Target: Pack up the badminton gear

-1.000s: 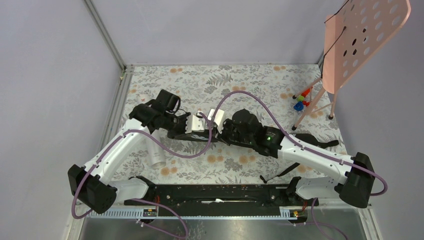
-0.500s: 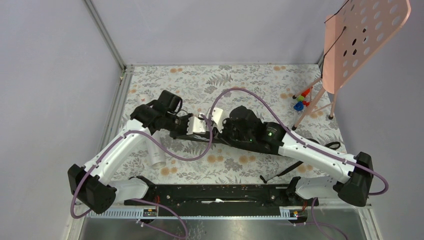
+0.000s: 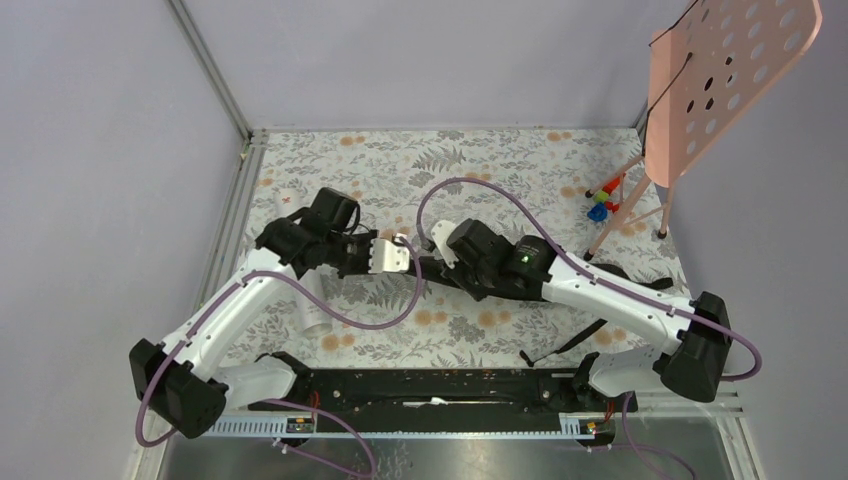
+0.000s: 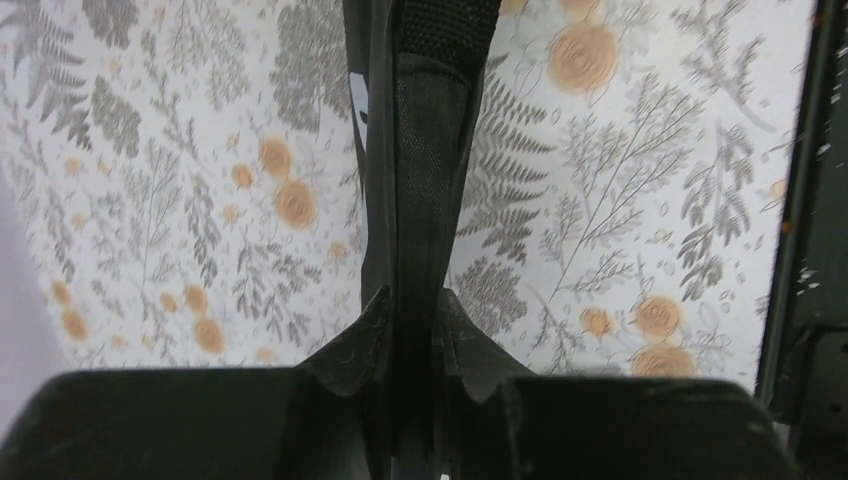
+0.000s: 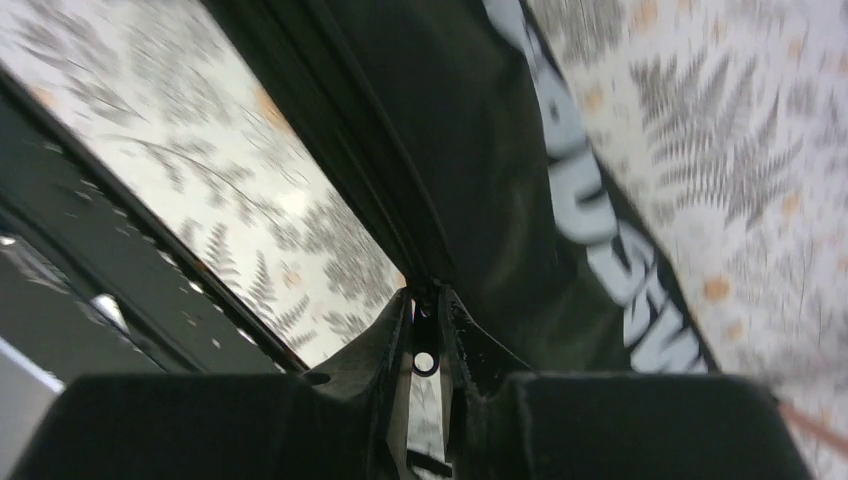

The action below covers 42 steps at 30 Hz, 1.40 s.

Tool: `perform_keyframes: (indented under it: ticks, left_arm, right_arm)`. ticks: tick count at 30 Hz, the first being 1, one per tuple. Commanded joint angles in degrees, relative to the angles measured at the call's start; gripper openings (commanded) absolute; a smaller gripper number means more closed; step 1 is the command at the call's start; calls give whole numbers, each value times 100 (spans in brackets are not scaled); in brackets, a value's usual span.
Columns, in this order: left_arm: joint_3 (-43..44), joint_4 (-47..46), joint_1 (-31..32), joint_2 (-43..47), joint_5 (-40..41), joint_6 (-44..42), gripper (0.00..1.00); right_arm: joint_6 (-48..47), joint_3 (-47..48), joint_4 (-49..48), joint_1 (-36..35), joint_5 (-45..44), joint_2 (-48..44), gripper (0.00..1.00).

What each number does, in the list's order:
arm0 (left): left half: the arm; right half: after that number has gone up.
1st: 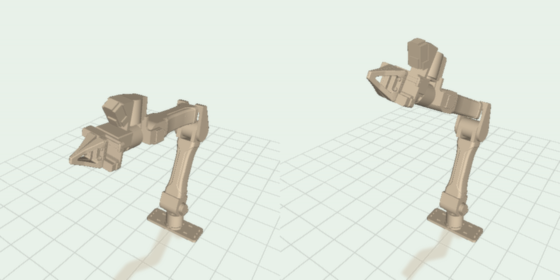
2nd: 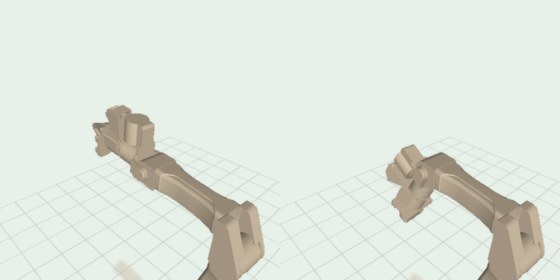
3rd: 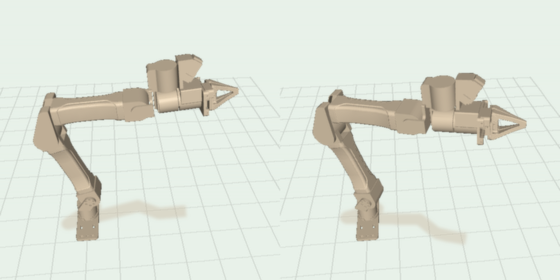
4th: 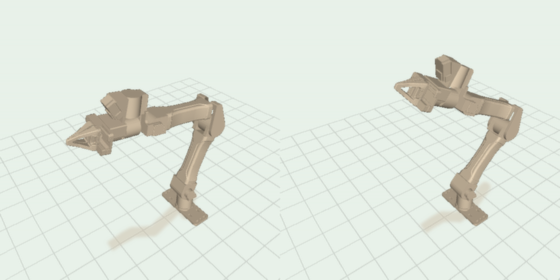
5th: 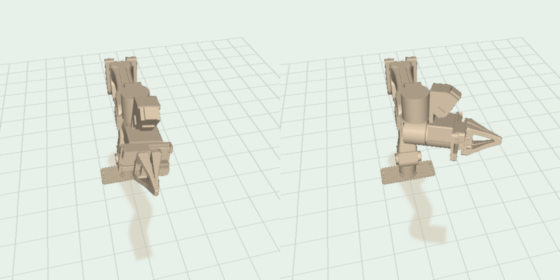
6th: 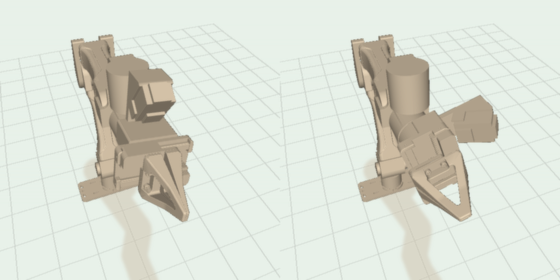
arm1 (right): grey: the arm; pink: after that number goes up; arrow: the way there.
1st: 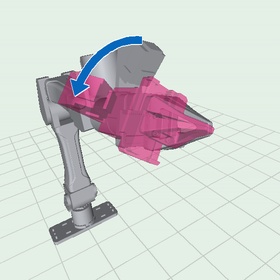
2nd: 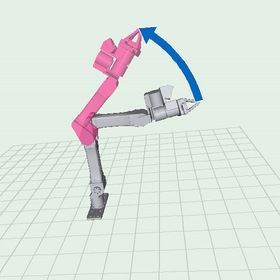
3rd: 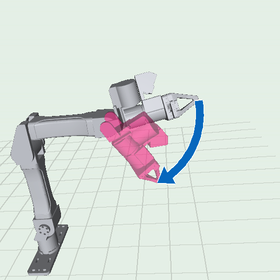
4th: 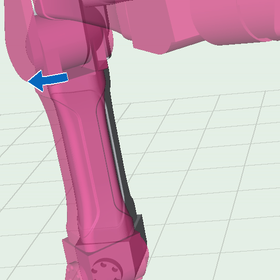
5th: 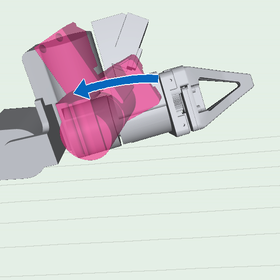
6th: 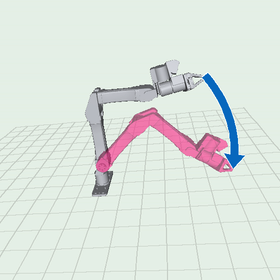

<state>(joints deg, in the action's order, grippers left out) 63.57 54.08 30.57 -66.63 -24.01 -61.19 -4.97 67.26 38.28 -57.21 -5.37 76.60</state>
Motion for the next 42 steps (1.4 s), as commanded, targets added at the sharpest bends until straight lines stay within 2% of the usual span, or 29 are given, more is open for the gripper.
perform_keyframes:
  ticks: [1,8,19,22,27,29,32,36,42]
  left_arm:
    - [-16,-142,-269,278,1520,-158,0]
    - [-9,-196,-451,554,1607,-200,0]
    - [-123,-231,-710,924,1762,-332,0]
    - [-185,-232,-781,971,1814,-369,0]
    - [-249,-232,-921,1040,1839,-443,0]
    - [-249,-232,-974,1055,1860,-479,0]
    - [-232,-134,-1061,1065,1779,-569,0]
    - [-199,-53,-1157,1036,1696,-602,0]
    - [-200,40,-1193,1054,1362,-667,0]
  right_arm:
    - [602,-258,1656,175,-1038,9,0]
    - [1186,-375,1777,881,-2866,53,0]
    - [1073,-330,1296,2850,-4230,710,0]
    - [829,-546,866,3524,-4201,858,0]
    - [38,-976,-422,4611,-3721,919,0]
    - [-563,-1250,-1229,5039,-3548,947,0]
    - [-1783,-1816,-2717,5734,-2831,1027,0]
    - [-2216,-1990,-3634,6540,-2226,1329,0]
    - [-2557,-2679,-5036,6626,-2066,995,0]
